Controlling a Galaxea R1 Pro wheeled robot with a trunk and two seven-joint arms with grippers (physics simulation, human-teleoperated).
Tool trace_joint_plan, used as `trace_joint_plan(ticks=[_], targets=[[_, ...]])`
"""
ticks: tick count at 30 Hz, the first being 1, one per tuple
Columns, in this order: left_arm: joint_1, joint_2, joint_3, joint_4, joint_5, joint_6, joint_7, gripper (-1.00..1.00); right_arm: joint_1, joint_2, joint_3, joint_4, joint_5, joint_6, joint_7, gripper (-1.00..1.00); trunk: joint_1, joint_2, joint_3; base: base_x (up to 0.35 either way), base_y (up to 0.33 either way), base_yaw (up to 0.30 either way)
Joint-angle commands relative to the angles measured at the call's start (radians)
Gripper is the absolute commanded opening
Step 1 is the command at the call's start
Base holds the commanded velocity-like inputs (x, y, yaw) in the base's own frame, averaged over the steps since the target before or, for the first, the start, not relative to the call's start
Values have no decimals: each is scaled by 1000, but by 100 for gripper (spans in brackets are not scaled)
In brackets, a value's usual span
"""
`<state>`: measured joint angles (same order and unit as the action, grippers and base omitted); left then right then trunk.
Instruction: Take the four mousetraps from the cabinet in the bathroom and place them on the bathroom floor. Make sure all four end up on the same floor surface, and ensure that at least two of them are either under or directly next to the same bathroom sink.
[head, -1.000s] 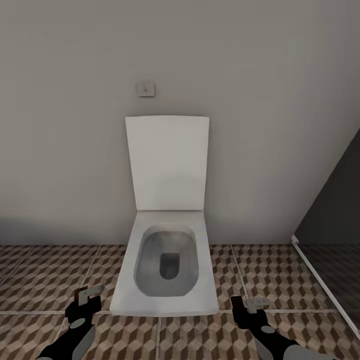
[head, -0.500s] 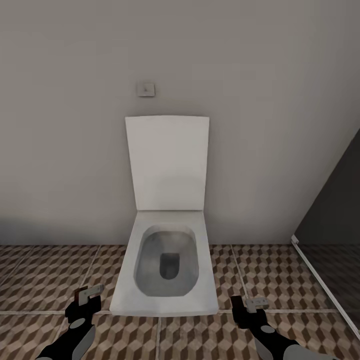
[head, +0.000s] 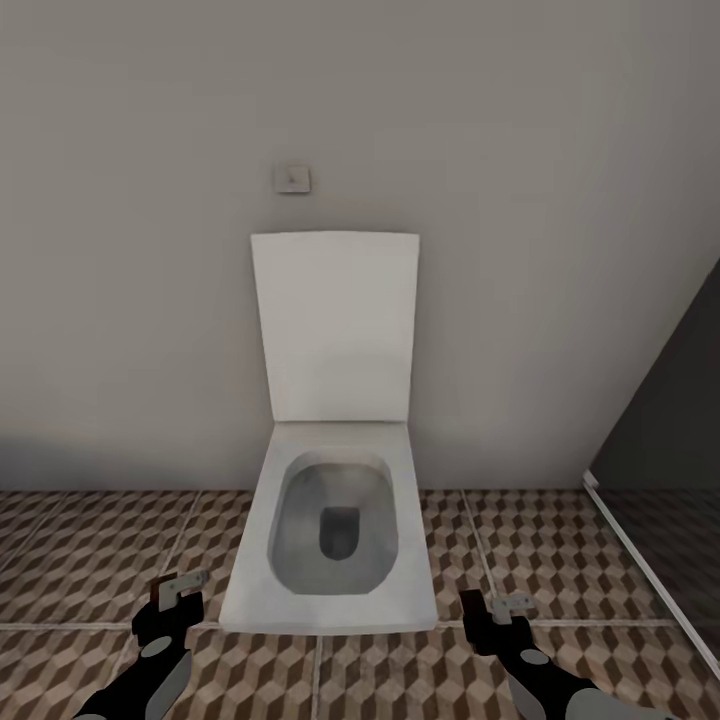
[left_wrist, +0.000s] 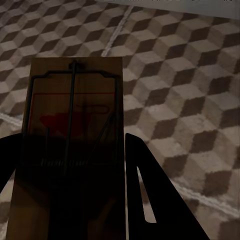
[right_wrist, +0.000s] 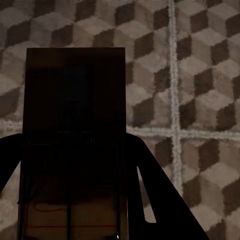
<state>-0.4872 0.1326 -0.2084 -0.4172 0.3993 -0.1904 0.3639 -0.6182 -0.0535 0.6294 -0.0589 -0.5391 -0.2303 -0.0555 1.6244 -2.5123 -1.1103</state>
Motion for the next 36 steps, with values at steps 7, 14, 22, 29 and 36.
trace_joint_plan(ticks=[7,14,22,29,36], targets=[[-1,2,-9,0,7,-4,9,-100,0,0,9,-1,-8,-1,-4,-100,0,0,-1,132,90,0],[-1,0,-9,0,6,-4,12,-100,0,0,9,-1,-8,-1,-4,-100,0,0,-1,22,14,0],[-1,9,-7,0,5,-6,16,-100,0,-7,7,-3,-9,-2,-4,-100,0,0,-1,1,1,0],[-1,9,-7,0,4,-5,18,-100,0,-64,6,-39,-11,-3,-4,-100,1,-1,-12,0,0,0],[-1,11,-6,0,3,-4,19,-100,0,-73,4,-43,-12,-3,-4,-100,4,-3,-39,0,0,0]])
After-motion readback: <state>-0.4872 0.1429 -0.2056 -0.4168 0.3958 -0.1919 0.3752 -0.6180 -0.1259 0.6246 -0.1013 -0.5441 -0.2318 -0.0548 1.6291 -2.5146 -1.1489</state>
